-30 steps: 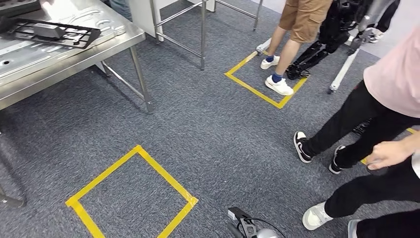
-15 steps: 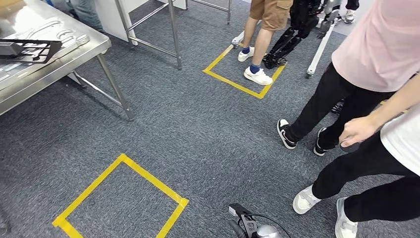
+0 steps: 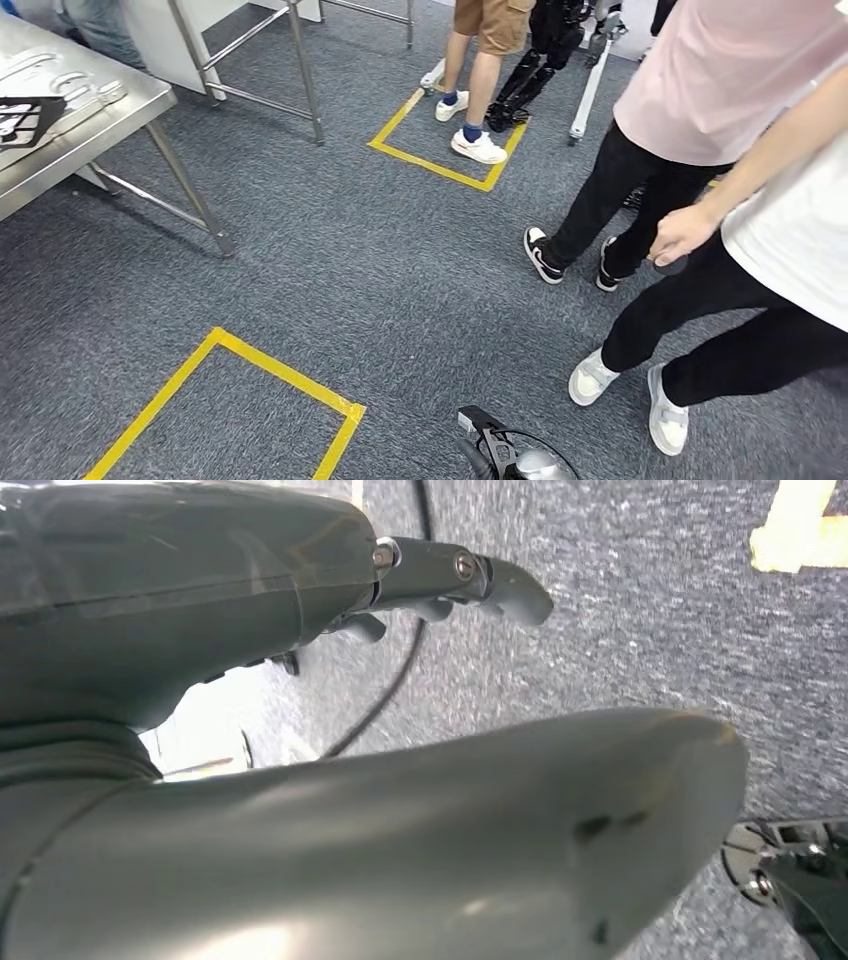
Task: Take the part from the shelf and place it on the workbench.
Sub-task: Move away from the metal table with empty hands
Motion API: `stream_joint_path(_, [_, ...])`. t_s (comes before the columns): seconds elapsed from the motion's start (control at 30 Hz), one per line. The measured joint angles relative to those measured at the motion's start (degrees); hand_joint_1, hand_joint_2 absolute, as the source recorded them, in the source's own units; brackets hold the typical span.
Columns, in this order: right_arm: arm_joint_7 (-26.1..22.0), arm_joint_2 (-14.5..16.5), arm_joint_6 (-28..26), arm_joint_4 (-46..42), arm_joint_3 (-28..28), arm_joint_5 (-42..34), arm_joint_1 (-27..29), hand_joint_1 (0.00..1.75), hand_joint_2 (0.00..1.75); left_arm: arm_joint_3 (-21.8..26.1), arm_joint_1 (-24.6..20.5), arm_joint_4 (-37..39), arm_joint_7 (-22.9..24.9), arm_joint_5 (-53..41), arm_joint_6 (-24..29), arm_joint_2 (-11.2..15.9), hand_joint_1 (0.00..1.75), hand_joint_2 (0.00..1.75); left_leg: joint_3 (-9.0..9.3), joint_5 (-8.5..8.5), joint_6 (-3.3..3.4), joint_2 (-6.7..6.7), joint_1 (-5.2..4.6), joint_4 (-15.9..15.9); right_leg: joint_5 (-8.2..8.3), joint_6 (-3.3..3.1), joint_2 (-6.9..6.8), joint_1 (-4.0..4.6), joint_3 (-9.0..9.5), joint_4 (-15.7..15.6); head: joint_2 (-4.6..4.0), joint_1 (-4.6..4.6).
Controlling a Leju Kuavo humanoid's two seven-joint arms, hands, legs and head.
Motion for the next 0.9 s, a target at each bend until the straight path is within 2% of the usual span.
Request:
stream_joint_path(0.03, [0.0, 0.0, 0.0, 0.0, 0.1, 0.0, 0.1, 0.0, 0.0, 0.0, 0.0, 0.0, 0.1, 0.0, 0.0, 0.0, 0.0, 0.0, 0.03, -0.06, 0.03, 0.55, -0.04, 0.0, 0.06, 0.06, -0.22, -0.07, -0.75, 1.4, 0.0, 0.01])
stream_joint_path(0.07, [0.0, 0.0, 0.0, 0.0, 0.2, 0.0, 0.1, 0.0, 0.0, 0.0, 0.0, 0.0, 0.1, -0.1, 0.0, 0.0, 0.0, 0.0, 0.11, -0.14, 0.02, 1.07, -0.05, 0.0, 1.16, 0.08, -0.45, -0.11, -0.38, 0.5, 0.0, 0.01])
stream_joint_path(0.1, [0.0, 0.0, 0.0, 0.0, 0.3, 0.0, 0.1, 0.0, 0.0, 0.0, -0.1, 0.0, 0.1, -0.1, 0.0, 0.0, 0.0, 0.0, 0.24, -0.26, -0.03, 1.55, -0.05, 0.0, 3.05, 0.04, -0.83, -0.1, 1.13, -2.6, 0.0, 0.02])
stream_joint_path(0.17, [0.0, -0.1, 0.0, 0.0, 0.5, 0.0, 0.1, 0.0, 0.0, 0.0, -0.1, 0.0, 0.1, -0.2, 0.0, 0.0, 0.0, 0.0, 0.49, -0.58, -0.34, 2.37, -0.18, 0.0, 6.26, -0.21, -2.63, 0.31, 5.12, -10.5, -0.01, 0.09])
stream_joint_path(0.2, [0.0, -0.1, 0.0, 0.0, 0.5, 0.0, 0.0, 0.0, 0.0, 0.0, -0.1, 0.0, 0.1, -0.2, 0.0, 0.0, 0.0, 0.0, 0.54, -0.72, -0.55, 2.76, -0.3, 0.0, 6.88, -0.36, -3.44, 0.63, 6.41, -13.1, -0.01, 0.1])
stream_joint_path(0.23, [0.0, -0.1, 0.0, 0.0, 0.5, 0.0, -0.1, 0.0, 0.0, 0.0, -0.1, 0.0, 0.1, -0.2, 0.0, 0.0, 0.0, 0.0, 0.57, -0.83, -0.78, 3.15, -0.41, 0.0, 6.87, -0.5, -3.91, 0.95, 6.97, -14.4, -0.01, 0.1])
stream_joint_path(0.3, [0.0, -0.1, 0.0, 0.0, 0.5, 0.0, 0.1, 0.0, 0.0, 0.0, -0.2, 0.0, 0.1, -0.2, 0.0, 0.0, 0.0, 0.0, 0.75, -0.97, -1.3, 3.95, -0.47, -0.2, 6.69, -0.8, -3.35, 1.17, 7.06, -14.9, 0.0, 0.06])
stream_joint_path(0.37, [-0.1, -0.2, 0.0, 0.0, 0.5, 0.1, 0.5, 0.0, 0.0, 0.0, -0.2, 0.0, 0.1, -0.2, 0.0, 0.0, 0.0, 0.0, 0.55, -2.09, -1.7, 3.08, -0.29, 0.9, 6.85, -1.35, -2.52, 0.93, 7.41, -15.4, 0.0, 0.03])
stream_joint_path(0.4, [-0.1, -0.2, 0.0, 0.0, 0.5, 0.1, 0.5, 0.0, 0.0, 0.0, -0.2, 0.0, 0.0, -0.2, 0.1, 0.0, 0.0, 0.0, -0.32, -3.45, -1.8, 2.13, -0.23, 3.1, 6.92, -1.7, -2.12, 0.76, 7.63, -15.7, 0.0, -0.02])
stream_joint_path(0.47, [-0.1, -0.1, 0.0, 0.0, 0.5, 0.1, 0.3, 0.0, 0.0, 0.0, -0.1, 0.0, 0.0, -0.2, 0.1, 0.1, 0.0, 0.0, -3.64, -6.84, -1.83, 0.36, -0.18, 10.3, 6.9, -2.16, -1.23, 0.7, 7.83, -15.7, 0.0, -0.1])
stream_joint_path(0.5, [-0.1, 0.0, 0.0, 0.0, 0.6, 0.1, 0.3, 0.0, 0.0, 0.0, -0.1, 0.0, -0.1, -0.2, 0.1, 0.2, 0.0, 0.0, -5.4, -7.98, -1.88, -0.01, -0.18, 13.7, 6.87, -2.25, -0.68, 0.72, 7.91, -15.7, 0.0, -0.14])
stream_joint_path(0.53, [-0.1, 0.0, 0.0, 0.0, 0.6, 0.1, 0.3, 0.0, 0.0, 0.0, 0.0, 0.0, -0.1, -0.2, 0.1, 0.2, 0.0, 0.0, -6.5, -8.16, -1.92, -0.18, -0.16, 15.7, 6.85, -2.26, -0.13, 0.71, 7.99, -15.7, 0.0, -0.15])
stream_joint_path(0.57, [-0.1, 0.0, 0.0, 0.0, 0.6, 0.1, 0.3, 0.0, 0.0, 0.0, 0.0, 0.0, 0.0, -0.2, 0.1, 0.2, 0.0, 0.0, -6.73, -7.31, -1.96, -0.26, -0.07, 15.6, 6.83, -2.26, 0.47, 0.69, 8.08, -15.7, 0.0, -0.15])
stream_joint_path(0.6, [-0.2, 0.0, 0.0, 0.0, 0.6, 0.1, 0.3, 0.0, 0.0, 0.0, 0.0, 0.0, 0.0, -0.2, 0.1, 0.3, 0.0, 0.0, -5.88, -5.45, -1.99, -0.39, 0.08, 13.3, 6.78, -2.2, 1.1, 0.64, 8.17, -15.6, 0.0, -0.15])
stream_joint_path(0.63, [-0.2, 0.0, 0.0, 0.0, 0.6, 0.1, 0.3, 0.0, 0.0, 0.0, 0.0, 0.0, 0.0, -0.2, 0.1, 0.3, 0.0, 0.0, -4.37, -3.15, -2.04, -1.06, 0.33, 9.5, 6.68, -2.05, 1.72, 0.58, 8.2, -15.4, 0.0, -0.16])
stream_joint_path(0.7, [-0.2, 0.1, -0.1, 0.0, 0.6, 0.1, 0.3, 0.0, 0.0, 0.0, -0.1, 0.0, -0.1, -0.2, 0.1, 0.3, 0.0, 0.0, -1.74, -0.36, -2.13, -3.2, 0.78, 2.9, 6.45, -1.59, 2.87, 0.68, 7.89, -14.8, 0.0, -0.15])
stream_joint_path(0.73, [-0.2, 0.1, -0.1, 0.0, 0.6, 0.1, 0.3, 0.0, 0.0, 0.0, 0.0, 0.0, -0.3, -0.2, 0.1, 0.3, 0.0, 0.0, -1.2, -0.02, -2.11, -4.0, 0.85, 1.5, 6.42, -1.33, 3.31, 0.71, 7.63, -14.6, 0.0, -0.11])
stream_joint_path(0.77, [-0.2, 0.1, -0.1, 0.0, 0.6, 0.1, 0.3, 0.0, 0.0, 0.0, 0.0, 0.0, -0.5, -0.2, 0.1, 0.3, 0.0, 0.0, -1.11, -0.18, -2.0, -4.18, 0.72, 1.2, 6.49, -1.11, 3.71, 0.67, 7.41, -14.5, 0.0, -0.06])
stream_joint_path(0.8, [-0.2, 0.0, -0.2, 0.0, 0.6, 0.1, 0.4, 0.0, 0.0, 0.0, 0.0, 0.0, -0.5, -0.2, 0.1, 0.3, 0.0, 0.0, -1.12, -0.09, -1.75, -3.77, 0.64, 1.2, 6.58, -0.9, 4.13, 0.52, 7.28, -14.5, 0.0, 0.01])
stream_joint_path(0.83, [-0.2, 0.0, -0.2, 0.0, 0.6, 0.1, 0.5, 0.0, 0.0, 0.0, 0.0, 0.0, -0.3, -0.2, 0.1, 0.3, 0.0, 0.0, -1.02, 0.01, -1.44, -3.3, 0.54, 1.0, 6.51, -0.69, 4.0, 0.4, 7.16, -14.4, 0.01, 0.02])
stream_joint_path(0.9, [-0.2, -0.1, -0.2, 0.0, 0.6, 0.1, 0.6, 0.0, 0.0, 0.0, -0.1, 0.0, 0.3, -0.2, 0.1, 0.3, 0.0, 0.0, -0.81, 0.16, -0.75, -2.25, 0.55, 0.7, 5.13, -0.33, 2.27, 0.33, 6.02, -12.2, 0.01, 0.25])
